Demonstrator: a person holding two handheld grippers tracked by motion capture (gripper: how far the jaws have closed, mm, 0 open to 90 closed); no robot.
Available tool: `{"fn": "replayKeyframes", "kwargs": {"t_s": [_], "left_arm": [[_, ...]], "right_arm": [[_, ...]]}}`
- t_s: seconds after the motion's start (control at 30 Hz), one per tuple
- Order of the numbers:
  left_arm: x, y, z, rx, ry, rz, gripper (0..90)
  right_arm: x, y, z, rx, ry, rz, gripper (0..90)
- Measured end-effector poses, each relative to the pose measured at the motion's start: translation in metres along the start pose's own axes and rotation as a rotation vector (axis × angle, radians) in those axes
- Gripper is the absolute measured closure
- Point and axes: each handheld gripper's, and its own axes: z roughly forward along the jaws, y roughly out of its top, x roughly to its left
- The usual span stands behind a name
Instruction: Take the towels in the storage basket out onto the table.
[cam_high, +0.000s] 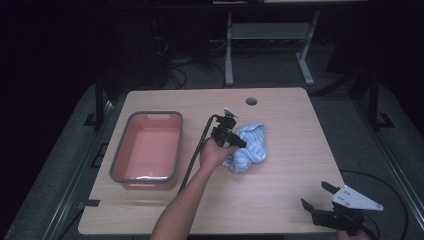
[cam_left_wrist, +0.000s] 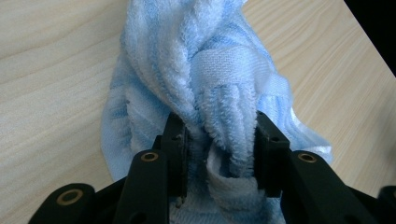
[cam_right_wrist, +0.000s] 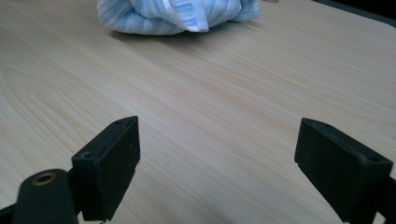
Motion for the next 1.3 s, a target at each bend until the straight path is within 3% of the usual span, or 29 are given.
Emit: {"fn": "replayKeyframes", "kwargs": {"t_s": [0.77, 1.1, 1.3], "left_arm": [[0.001, -0.006, 0.002, -0.016, -0.019, -0.014, 48.4], [0.000, -0.010, -0.009, -0.045, -0.024, -0.011, 38.4], [0.000, -0.011, -0.015, -0.071, -0.035, -0.013, 37.0]], "right_arm": [[0.000, 0.000, 0.001, 0.003, -0.004, -0.005, 13.6], [0.002, 0.001, 0.002, 0.005, -0.003, -0.009, 13.6], [0.002, 0.001, 0.003, 0.005, -0.001, -0.015, 13.6]]}}
